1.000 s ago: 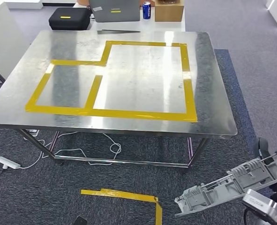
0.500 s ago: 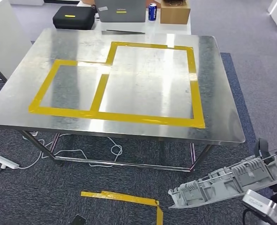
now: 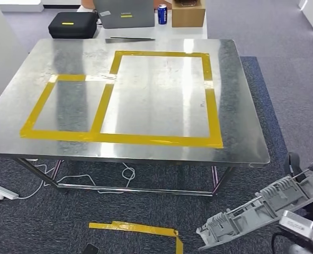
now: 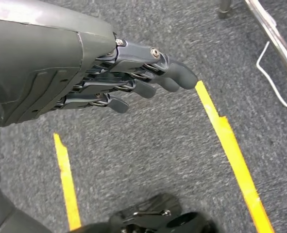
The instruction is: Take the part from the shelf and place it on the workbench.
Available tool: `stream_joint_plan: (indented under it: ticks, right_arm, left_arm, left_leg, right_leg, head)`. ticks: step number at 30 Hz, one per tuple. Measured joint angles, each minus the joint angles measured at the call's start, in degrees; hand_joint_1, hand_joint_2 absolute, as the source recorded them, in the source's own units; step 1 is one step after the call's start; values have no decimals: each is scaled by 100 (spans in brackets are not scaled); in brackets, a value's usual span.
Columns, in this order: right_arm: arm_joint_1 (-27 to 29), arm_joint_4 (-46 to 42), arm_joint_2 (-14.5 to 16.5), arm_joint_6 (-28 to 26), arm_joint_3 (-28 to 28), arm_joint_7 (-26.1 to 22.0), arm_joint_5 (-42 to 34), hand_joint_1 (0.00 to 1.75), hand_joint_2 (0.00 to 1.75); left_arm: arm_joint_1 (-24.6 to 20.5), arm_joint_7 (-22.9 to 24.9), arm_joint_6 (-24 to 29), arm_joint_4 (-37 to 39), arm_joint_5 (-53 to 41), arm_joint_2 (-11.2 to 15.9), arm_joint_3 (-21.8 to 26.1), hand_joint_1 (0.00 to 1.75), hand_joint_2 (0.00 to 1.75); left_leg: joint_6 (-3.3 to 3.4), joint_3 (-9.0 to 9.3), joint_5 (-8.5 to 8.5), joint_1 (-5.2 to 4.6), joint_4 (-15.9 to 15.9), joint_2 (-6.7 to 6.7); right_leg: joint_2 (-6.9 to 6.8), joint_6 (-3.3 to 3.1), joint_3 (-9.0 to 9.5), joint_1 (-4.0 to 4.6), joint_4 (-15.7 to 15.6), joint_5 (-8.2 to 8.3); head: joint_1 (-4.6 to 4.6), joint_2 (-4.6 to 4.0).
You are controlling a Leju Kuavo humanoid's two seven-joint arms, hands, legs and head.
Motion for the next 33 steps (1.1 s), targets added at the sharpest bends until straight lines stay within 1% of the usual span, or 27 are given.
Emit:
stream_joint_plan:
  ticks: [1, 2, 5, 7, 8, 10, 11, 12, 13, 14, 15, 16, 17, 18, 20, 22, 23, 24, 25, 26, 27, 28, 29, 30, 31, 32, 33]
  right_arm:
    - [-22, 2, 0, -17, 31, -26, 32, 175, 175]
    - [-41, 2, 0, -32, 60, -48, 50, 175, 175]
    - [-95, 3, -11, -60, 121, -100, 82, 175, 175]
    - [-132, 2, -28, -68, 145, -126, 96, 175, 175]
    - [-151, 2, -36, -69, 153, -133, 100, 175, 175]
    - [-179, 5, -48, -69, 172, -145, 106, 175, 175]
    - [-183, 9, -48, -69, 184, -147, 107, 175, 175]
    - [-190, 15, -48, -69, 196, -149, 108, 175, 175]
    - [-207, 24, -50, -69, 207, -150, 108, 175, 175]
    - [-235, 33, -55, -69, 219, -151, 107, 175, 175]
    - [-274, 44, -63, -69, 231, -152, 104, 175, 175]
    - [-318, 54, -75, -69, 241, -154, 101, 175, 175]
    - [-357, 62, -88, -69, 250, -155, 97, 175, 175]
    - [-387, 68, -97, -69, 258, -155, 93, 175, 175]
    - [-416, 83, -108, -69, 269, -155, 87, 175, 175]
    - [-433, 94, -112, -69, 278, -155, 86, 175, 175]
    - [-445, 96, -113, -69, 282, -156, 86, 175, 175]
    - [-456, 98, -114, -69, 286, -156, 86, 175, 175]
    - [-465, 101, -114, -69, 290, -157, 86, 175, 175]
    - [-469, 105, -114, -69, 293, -157, 86, 175, 175]
    - [-470, 110, -114, -68, 294, -157, 86, 175, 175]
    - [-471, 114, -114, -68, 296, -157, 86, 175, 175]
    - [-471, 117, -114, -67, 296, -157, 86, 175, 175]
    - [-473, 119, -114, -67, 296, -157, 86, 175, 175]
    - [-475, 122, -114, -67, 297, -157, 86, 175, 175]
    - [-478, 126, -114, -67, 298, -157, 86, 175, 175]
    - [-484, 130, -115, -67, 299, -157, 86, 175, 175]
  left_arm:
    - [-5, 3, 0, 0, 0, 6, -10, 0, 175]
    - [-16, 10, -1, 0, 0, 10, -21, 0, 175]
    - [-35, 30, -8, 0, -2, 12, -60, 0, 175]
    - [-39, 35, -11, 0, -2, 13, -77, 0, 175]
    - [-47, 36, -12, 0, -2, 12, -81, 0, 175]
    - [-64, 37, -16, 0, -2, 13, -87, 0, 175]
    - [-66, 37, -17, 0, -2, 13, -90, 0, 175]
    - [-63, 37, -20, 0, -3, 13, -93, 0, 175]
    - [-59, 38, -21, 0, -4, 13, -96, 0, 175]
    - [-55, 38, -23, 0, -6, 11, -100, 0, 175]
    - [-53, 38, -27, 0, -8, 10, -106, 0, 175]
    - [-56, 38, -31, 0, -9, 10, -113, 0, 175]
    - [-60, 38, -34, 0, -9, 11, -118, 0, 175]
    - [-64, 39, -36, 0, -9, 13, -122, 0, 175]
    - [-70, 40, -37, 0, -9, 17, -124, 0, 175]
    - [-77, 40, -37, 0, -10, 22, -126, 0, 175]
    - [-81, 40, -37, 0, -10, 24, -127, 0, 175]
    - [-80, 40, -38, 0, -11, 25, -128, 0, 175]
    - [-75, 40, -38, 0, -11, 24, -129, 0, 175]
    - [-66, 40, -39, 0, -11, 21, -129, 0, 175]
    - [-56, 40, -40, 0, -11, 19, -129, 0, 175]
    - [-48, 40, -40, 0, -11, 17, -129, 0, 175]
    - [-44, 40, -40, 0, -11, 18, -129, 0, 175]
    - [-43, 40, -40, 0, -11, 20, -129, 0, 175]
    - [-45, 40, -39, 0, -11, 28, -129, 0, 175]
    - [-48, 41, -39, 0, -11, 36, -129, 0, 175]
    - [-53, 42, -39, 0, -11, 42, -129, 0, 175]
  left_leg:
    - [33, 130, 150, -9, -317, -1]
    - [58, 226, 203, -20, -547, -1]
    - [101, 323, 127, -31, -773, -1]
    - [148, 415, 126, -4, -856, 2]
    - [174, 466, 119, 11, -889, 4]
    - [216, 513, 80, 10, -896, 8]
    - [223, 528, 59, 9, -895, 8]
    - [223, 549, 36, 8, -895, 7]
    - [218, 580, 10, 9, -894, 5]
    - [206, 625, -22, 11, -893, 3]
    - [188, 668, -59, 9, -893, 0]
    - [161, 703, -102, -3, -883, -4]
    - [132, 724, -134, -17, -878, -7]
    - [104, 730, -155, -29, -875, -8]
    - [53, 741, -182, -34, -880, -4]
    - [-4, 708, -291, -25, -753, -1]
    - [-32, 605, -412, -18, -532, -1]
    - [-53, 434, -560, -9, -198, -1]
    - [-68, 204, -710, 0, 203, -1]
    - [-77, -17, -800, 7, 552, -1]
    - [-81, -173, -792, 11, 754, -1]
    - [-76, -234, -665, 12, 758, -1]
    - [-61, -182, -428, 12, 539, -1]
    - [-34, -61, -148, 9, 194, -2]
    - [1, 74, 63, -2, -153, -2]
    - [36, 198, 172, -14, -461, -2]
    - [63, 265, 190, -28, -635, -2]
  right_leg:
    - [7, 21, 26, 10, 4, -31]
    - [12, 46, 31, 15, 8, -54]
    - [18, 150, 27, 18, -16, -92]
    - [12, 213, -28, 21, 124, -180]
    - [10, 236, -160, 23, 375, -288]
    - [5, 270, -611, 18, 1142, -552]
    - [3, 283, -845, 16, 1475, -622]
    - [1, 292, -993, 14, 1626, -587]
    - [-2, 296, -1027, 12, 1561, -438]
    - [-8, 296, -941, 8, 1278, -197]
    - [-22, 291, -788, 5, 883, 50]
    - [-33, 277, -600, 7, 503, 214]
    - [-43, 245, -459, 11, 231, 298]
    - [-47, 211, -380, 19, 89, 300]
    - [-34, 129, -344, 25, 43, 254]
    - [-34, 61, -302, 12, 14, 234]
    - [-39, 27, -271, 3, 1, 221]
    - [-44, -3, -247, 4, -2, 201]
    - [-47, -24, -228, 7, -2, 179]
    - [-44, -36, -208, 10, -2, 157]
    - [-39, -40, -182, 13, -2, 132]
    - [-30, -36, -146, 15, -2, 105]
    - [-21, -29, -97, 16, -2, 73]
    - [-14, -18, -49, 18, -3, 39]
    - [-8, 1, -8, 27, 0, 1]
    - [0, 25, 13, 32, 4, -29]
    - [5, 51, 11, 35, 6, -48]
  head:
    - [2, 0]
    - [4, 0]
    - [6, 0]
    - [23, -1]
    - [38, -1]
    - [54, 0]
    - [54, 0]
    - [53, 0]
    - [55, 0]
    - [55, 0]
    - [57, 0]
    - [61, 0]
    - [58, 0]
    - [55, 0]
    - [40, 0]
    - [25, 0]
    - [18, 0]
    - [11, 0]
    - [4, 0]
    - [7, 0]
    - [6, 0]
    - [5, 0]
    - [5, 0]
    - [4, 0]
    - [7, 0]
    - [8, 0]
    - [11, 0]
